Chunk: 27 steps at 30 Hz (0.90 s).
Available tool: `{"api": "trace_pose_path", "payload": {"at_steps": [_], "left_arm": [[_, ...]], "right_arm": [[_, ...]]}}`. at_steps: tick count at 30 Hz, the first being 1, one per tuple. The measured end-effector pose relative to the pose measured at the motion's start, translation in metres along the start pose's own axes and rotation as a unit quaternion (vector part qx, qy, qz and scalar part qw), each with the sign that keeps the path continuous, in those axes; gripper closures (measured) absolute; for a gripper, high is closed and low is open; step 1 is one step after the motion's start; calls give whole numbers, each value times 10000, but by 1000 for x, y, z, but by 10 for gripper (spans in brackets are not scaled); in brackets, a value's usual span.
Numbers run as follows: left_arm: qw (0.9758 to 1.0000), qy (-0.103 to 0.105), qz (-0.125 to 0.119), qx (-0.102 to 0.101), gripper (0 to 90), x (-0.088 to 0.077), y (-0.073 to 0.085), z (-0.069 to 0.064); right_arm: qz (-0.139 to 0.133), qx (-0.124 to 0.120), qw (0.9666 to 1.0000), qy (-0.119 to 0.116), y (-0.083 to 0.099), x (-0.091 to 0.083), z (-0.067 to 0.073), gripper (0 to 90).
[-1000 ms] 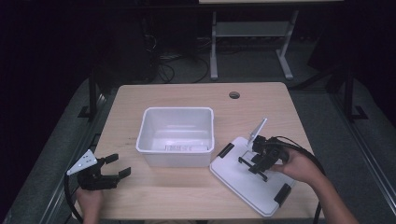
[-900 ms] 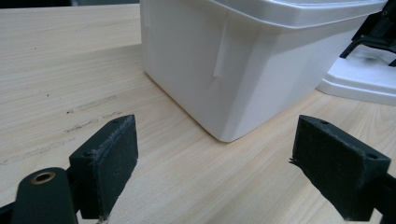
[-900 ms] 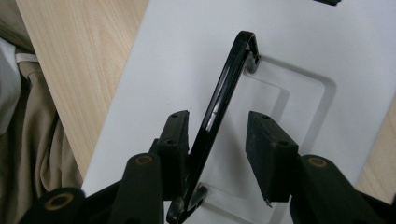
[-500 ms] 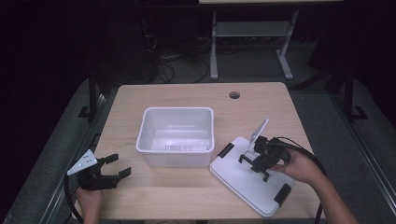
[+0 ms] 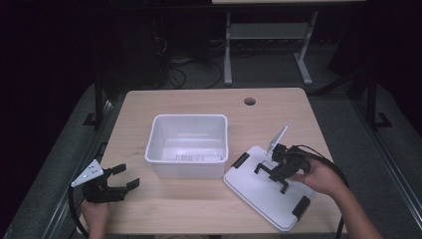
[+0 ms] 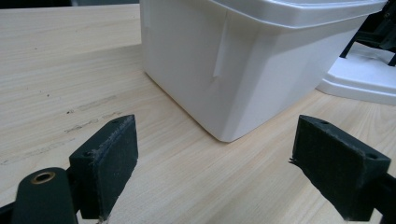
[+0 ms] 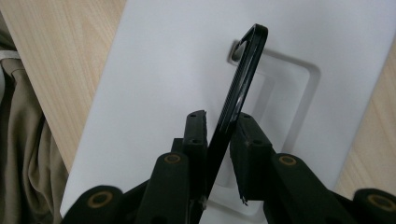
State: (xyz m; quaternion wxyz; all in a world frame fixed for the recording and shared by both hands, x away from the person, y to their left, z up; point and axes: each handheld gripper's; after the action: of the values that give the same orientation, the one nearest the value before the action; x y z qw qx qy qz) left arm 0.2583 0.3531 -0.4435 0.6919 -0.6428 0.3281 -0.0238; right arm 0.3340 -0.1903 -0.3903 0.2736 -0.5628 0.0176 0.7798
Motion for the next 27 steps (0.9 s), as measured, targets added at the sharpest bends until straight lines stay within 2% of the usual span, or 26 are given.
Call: {"api": "trace_pose_path", "payload": {"at_steps": [7,17,27], "left_arm": [[10000,-2,7,12,134,0,0,0],[10000,-3,14,11,134,0,0,0],[10000,-8,15,15,134,0,0,0]], "right_arm": [[-1,31,10000,25,1,-1,-1,773],[34,55,9999,97,6,-5,-2,837],[86,-38,9999,132,7,-6,-1,844]]}}
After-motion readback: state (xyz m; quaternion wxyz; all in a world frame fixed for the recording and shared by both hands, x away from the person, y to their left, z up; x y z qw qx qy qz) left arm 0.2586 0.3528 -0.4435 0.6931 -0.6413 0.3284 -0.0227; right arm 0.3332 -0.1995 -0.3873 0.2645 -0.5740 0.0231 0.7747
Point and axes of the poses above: each handheld gripper's, and its own axes: x roughly forward along the jaws, y roughly out of its underside, z roughly to its left, and after that the axes turned 15 degrees about -y, right-handed
